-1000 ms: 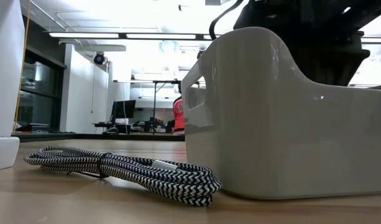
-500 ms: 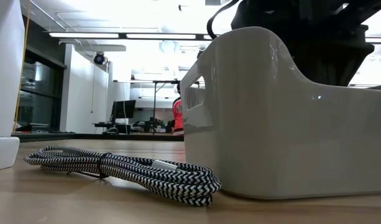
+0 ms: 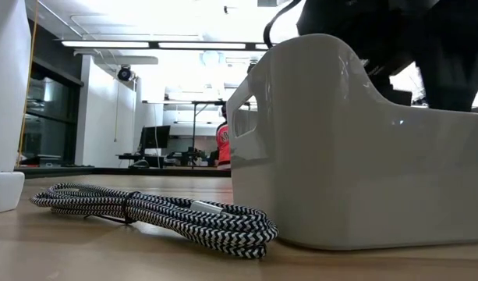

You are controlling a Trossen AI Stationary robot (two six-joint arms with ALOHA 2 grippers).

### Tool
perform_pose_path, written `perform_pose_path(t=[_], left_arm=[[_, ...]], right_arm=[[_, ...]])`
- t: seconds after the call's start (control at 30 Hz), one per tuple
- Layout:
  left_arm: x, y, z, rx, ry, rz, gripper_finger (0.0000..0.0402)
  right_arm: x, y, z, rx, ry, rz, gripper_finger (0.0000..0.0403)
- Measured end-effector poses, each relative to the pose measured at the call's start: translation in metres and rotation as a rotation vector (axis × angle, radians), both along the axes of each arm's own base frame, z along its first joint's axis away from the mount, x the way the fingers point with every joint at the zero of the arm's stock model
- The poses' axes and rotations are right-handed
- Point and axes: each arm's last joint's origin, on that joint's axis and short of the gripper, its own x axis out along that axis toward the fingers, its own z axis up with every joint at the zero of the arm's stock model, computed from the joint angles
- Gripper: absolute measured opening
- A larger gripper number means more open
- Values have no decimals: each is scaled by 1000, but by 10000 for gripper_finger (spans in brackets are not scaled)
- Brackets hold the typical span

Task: Pick and place USB-C Cables
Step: Put the black and white charger cable into the gray bin

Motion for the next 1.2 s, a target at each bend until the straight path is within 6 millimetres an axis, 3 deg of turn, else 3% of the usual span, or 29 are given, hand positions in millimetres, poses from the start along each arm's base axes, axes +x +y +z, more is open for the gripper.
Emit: perform_pose_path(t=[0.1, 0.23, 0.5, 0.6, 0.8, 1.0, 1.2], left_arm=[[0, 0, 0, 0, 0, 0, 0], [0, 0, 0, 0, 0, 0, 0], [0, 0, 0, 0, 0, 0, 0], [0, 0, 0, 0, 0, 0, 0], [0, 0, 0, 0, 0, 0, 0], [0, 0, 0, 0, 0, -1, 0], [0, 0, 0, 0, 0, -1, 0]], right_arm=[[-7, -2, 13, 12, -7, 39, 217], [-23, -11, 49, -14, -67, 34, 217], [-74, -26, 129, -146, -416, -164, 217], [-101, -31, 130, -179, -519, -313, 217], [-145, -45, 92, -8, -696, -615, 217], [-156, -60, 91, 216, -1111, -729, 217], [-162, -77, 113, 170, -1386, -649, 217]])
